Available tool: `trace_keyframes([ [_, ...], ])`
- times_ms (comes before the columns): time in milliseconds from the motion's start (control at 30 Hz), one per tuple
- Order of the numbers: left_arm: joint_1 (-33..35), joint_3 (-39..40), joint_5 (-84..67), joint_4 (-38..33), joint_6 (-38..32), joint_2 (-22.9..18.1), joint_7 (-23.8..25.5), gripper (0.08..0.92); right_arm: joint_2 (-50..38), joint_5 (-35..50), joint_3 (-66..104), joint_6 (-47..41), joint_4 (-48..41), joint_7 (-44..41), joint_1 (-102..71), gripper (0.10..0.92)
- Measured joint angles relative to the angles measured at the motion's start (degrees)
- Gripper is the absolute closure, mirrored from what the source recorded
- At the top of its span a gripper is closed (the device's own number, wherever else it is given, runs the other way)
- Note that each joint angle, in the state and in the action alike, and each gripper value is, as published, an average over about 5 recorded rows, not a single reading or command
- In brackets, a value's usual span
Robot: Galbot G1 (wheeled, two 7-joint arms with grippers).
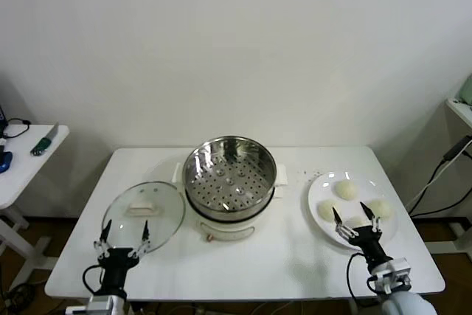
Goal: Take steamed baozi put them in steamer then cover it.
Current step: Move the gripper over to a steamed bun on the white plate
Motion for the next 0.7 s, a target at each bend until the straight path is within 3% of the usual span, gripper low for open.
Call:
trace_keyframes([
  [267, 0.49, 0.68, 0.74, -0.27, -0.26, 0.28, -1.24, 0.177, -9.64, -2.94, -2.29, -5.3, -2.38, -7.75, 6.29, 0.203],
  [700, 1.4, 2.01, 1.28, -0.06, -0.49, 0.34, -2.78, 0.177, -29.23, -14.35, -20.79, -8.08, -16.05, -35.53, 33.27, 0.203],
])
